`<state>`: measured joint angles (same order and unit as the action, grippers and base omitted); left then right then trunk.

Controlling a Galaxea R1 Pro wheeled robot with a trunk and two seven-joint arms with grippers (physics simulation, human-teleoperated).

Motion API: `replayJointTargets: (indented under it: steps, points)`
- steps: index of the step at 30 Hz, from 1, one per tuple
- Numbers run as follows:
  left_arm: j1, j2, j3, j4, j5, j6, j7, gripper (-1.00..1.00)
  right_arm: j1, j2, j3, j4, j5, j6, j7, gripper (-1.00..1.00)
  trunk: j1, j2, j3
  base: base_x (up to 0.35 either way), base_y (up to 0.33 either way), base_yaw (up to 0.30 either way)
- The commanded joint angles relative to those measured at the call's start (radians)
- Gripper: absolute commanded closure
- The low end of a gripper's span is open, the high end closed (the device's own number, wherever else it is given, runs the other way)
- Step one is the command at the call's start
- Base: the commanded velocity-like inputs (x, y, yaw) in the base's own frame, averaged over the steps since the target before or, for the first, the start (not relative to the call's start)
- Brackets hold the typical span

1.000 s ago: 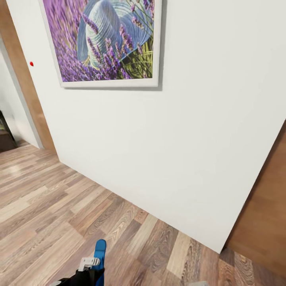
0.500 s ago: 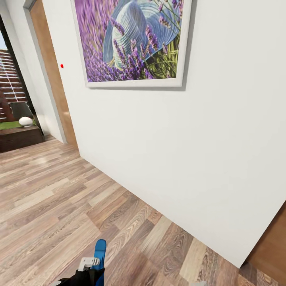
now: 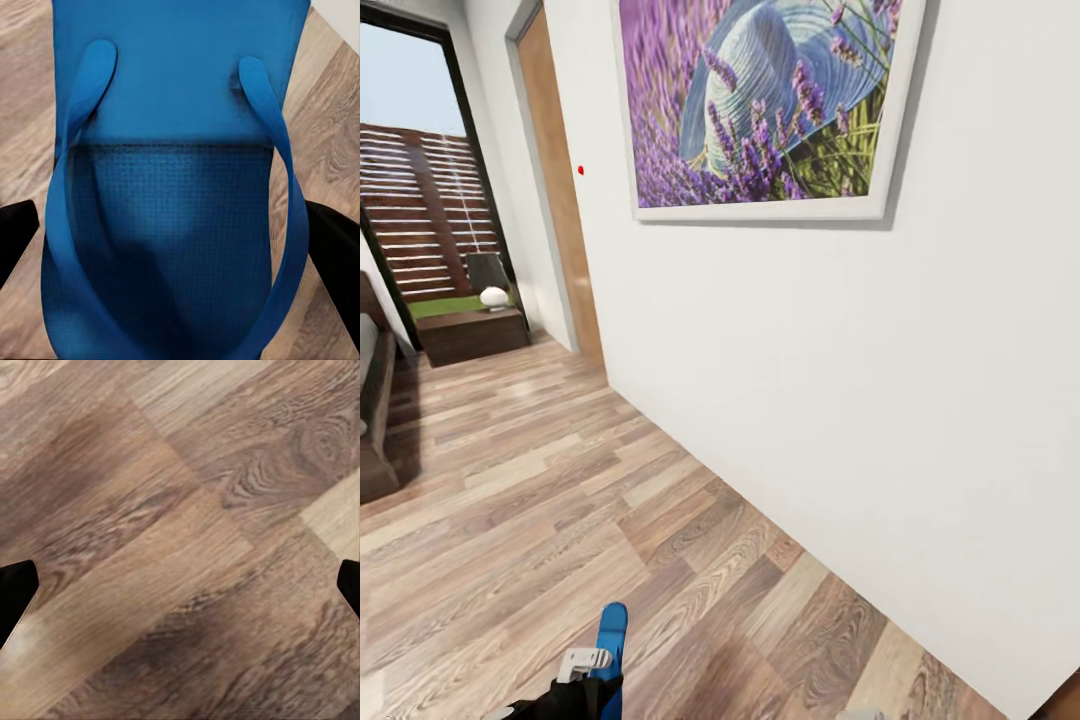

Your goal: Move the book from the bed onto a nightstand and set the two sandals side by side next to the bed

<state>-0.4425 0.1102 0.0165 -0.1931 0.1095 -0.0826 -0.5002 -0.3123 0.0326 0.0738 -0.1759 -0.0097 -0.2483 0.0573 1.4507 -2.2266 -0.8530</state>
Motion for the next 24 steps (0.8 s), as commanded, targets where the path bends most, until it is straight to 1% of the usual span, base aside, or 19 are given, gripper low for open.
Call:
replayJointTargets:
  steps: [1, 20, 22, 24]
  points:
    - [-0.001, 0.0, 0.002, 0.001, 0.007, 0.0, -0.005, 1.0, -0.001, 0.0, 0.006, 0.001, -0.001, -0.003, -0.001, -1.0, 0.0, 0.0, -0.001, 0.0, 0.0, 0.29]
    - [-0.001, 0.003, 0.004, 0.001, 0.009, -0.001, -0.002, 1.0, -0.001, -0.001, 0.006, 0.002, -0.001, -0.003, -0.002, -1.0, 0.0, 0.0, -0.001, 0.0, 0.0, 0.29]
    - [-0.001, 0.003, 0.005, 0.001, 0.01, -0.002, 0.024, 1.0, -0.001, -0.005, 0.005, 0.002, -0.001, -0.003, -0.003, -1.0, 0.0, 0.0, -0.001, 0.0, 0.0, 0.291]
    - [-0.001, 0.002, 0.005, 0.001, 0.011, -0.002, 0.069, 1.0, -0.001, -0.007, 0.005, 0.002, -0.001, -0.003, -0.003, -1.0, 0.0, 0.0, -0.001, 0.0, 0.0, 0.292]
